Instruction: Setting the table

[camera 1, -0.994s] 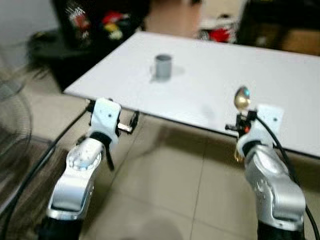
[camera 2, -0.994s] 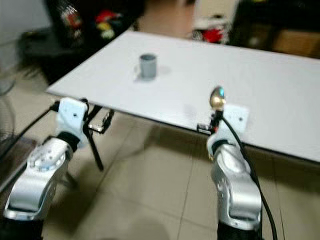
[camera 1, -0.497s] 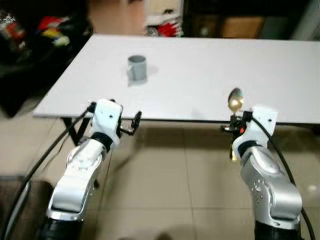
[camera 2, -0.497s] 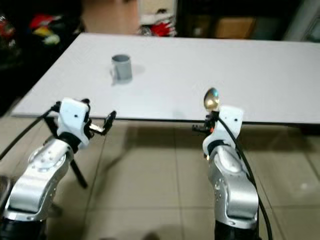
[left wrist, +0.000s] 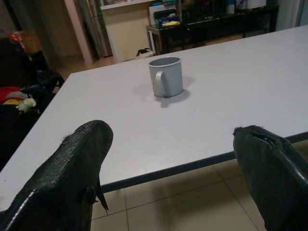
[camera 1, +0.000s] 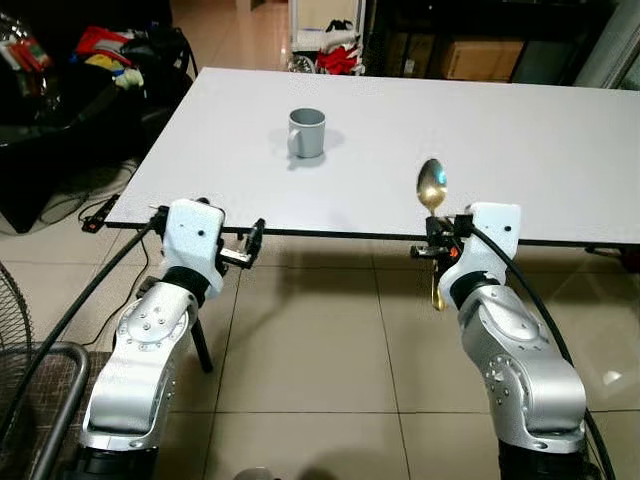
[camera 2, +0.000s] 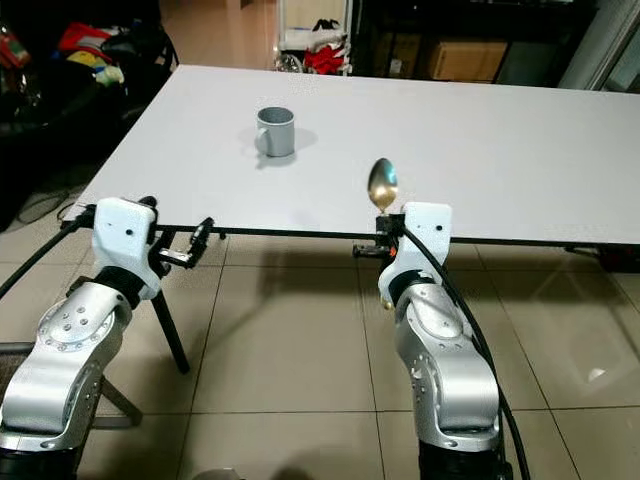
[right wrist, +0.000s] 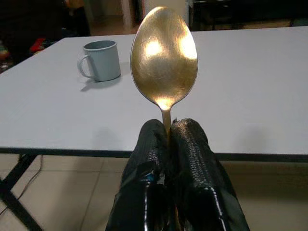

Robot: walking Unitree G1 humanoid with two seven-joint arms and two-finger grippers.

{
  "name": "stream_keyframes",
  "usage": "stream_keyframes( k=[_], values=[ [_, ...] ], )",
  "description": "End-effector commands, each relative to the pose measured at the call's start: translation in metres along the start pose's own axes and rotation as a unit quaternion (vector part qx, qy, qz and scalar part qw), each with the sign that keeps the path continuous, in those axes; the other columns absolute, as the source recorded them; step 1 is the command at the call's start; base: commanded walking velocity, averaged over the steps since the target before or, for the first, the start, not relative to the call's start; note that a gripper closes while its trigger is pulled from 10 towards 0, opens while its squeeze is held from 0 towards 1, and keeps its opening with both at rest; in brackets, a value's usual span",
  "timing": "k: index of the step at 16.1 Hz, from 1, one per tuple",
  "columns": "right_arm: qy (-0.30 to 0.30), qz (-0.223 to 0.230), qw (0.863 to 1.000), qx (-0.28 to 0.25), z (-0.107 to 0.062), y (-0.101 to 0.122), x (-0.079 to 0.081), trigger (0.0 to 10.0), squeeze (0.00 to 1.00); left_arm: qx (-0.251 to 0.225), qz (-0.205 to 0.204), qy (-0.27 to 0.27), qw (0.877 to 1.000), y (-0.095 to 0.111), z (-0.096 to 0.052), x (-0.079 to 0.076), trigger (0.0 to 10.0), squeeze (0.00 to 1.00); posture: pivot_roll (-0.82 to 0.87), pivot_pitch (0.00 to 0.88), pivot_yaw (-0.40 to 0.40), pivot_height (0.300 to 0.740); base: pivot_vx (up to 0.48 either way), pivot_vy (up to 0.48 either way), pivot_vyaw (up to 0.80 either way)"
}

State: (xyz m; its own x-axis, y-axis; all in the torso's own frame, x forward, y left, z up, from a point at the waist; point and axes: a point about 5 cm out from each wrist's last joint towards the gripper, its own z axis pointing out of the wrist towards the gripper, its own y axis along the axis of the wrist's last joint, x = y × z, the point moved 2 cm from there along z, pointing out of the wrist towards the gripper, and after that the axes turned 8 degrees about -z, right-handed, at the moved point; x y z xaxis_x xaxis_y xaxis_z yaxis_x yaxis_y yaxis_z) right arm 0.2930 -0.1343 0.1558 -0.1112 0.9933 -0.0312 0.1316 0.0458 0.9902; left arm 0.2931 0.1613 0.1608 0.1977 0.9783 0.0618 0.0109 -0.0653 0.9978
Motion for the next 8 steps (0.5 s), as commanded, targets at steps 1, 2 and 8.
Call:
stream_keyframes(
  k=[1,2,8],
  values=[
    [0.012,0.006,1.0,-0.009,0.0014,0.0026,0.0001,10.0,0.0,0.003,-0.004,-0.002,1.0,0.0006,0.0019,-0.0019,10.0,0.0,0.13,0.0,-0.01,0.74,0.247,0.0,0.0],
    [0.015,0.004,1.0,-0.008,0.0024,0.0014,0.0003,10.0,0.0,0.002,-0.004,-0.006,1.0,0.0001,0.0014,-0.0021,10.0,0.0,0.13,0.0,-0.015,0.74,0.266,0.0,0.0],
    [0.011,-0.01,1.0,0.009,0.0059,-0.0046,-0.0022,10.0,0.0,0.002,-0.001,0.016,1.0,0.0017,0.0017,0.0061,10.0,0.0,0.15,0.0,-0.024,0.74,0.273,0.0,0.0]
  ],
)
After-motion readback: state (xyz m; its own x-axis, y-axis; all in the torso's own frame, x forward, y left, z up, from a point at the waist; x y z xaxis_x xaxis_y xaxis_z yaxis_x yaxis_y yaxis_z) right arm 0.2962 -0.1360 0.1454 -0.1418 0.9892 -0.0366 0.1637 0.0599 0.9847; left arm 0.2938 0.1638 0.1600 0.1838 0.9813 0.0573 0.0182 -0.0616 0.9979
